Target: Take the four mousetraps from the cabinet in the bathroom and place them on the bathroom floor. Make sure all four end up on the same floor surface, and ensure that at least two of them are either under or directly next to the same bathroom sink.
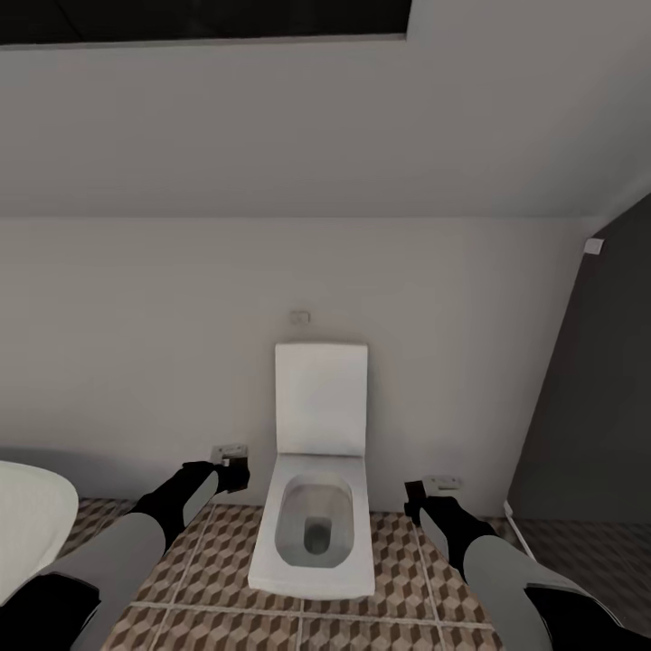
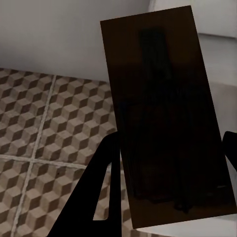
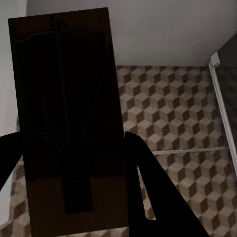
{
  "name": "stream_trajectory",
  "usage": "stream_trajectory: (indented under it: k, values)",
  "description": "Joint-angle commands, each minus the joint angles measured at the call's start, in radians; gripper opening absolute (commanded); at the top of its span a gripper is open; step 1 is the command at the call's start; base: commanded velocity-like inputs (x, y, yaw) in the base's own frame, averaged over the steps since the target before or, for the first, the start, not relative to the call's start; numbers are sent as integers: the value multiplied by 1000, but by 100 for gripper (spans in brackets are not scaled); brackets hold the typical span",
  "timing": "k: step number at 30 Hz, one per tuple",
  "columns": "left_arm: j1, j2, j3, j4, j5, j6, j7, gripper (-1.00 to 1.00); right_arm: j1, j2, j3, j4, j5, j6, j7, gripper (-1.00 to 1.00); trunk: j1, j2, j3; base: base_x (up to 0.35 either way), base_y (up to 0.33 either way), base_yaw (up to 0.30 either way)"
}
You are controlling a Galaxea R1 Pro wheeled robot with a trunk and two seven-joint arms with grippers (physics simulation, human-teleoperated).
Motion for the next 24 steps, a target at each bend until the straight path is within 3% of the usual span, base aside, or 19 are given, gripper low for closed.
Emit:
stream_trajectory:
  k: [1,24]
  values:
    - [0,1,-8,-3,9,5,11,-100,0,1,-8,-2,7,5,-2,-100,4,-8,-4,0,0,0]
    - [0,1,-8,-3,9,5,7,-100,0,-1,-11,-2,5,1,-3,-100,92,-169,-76,0,0,0]
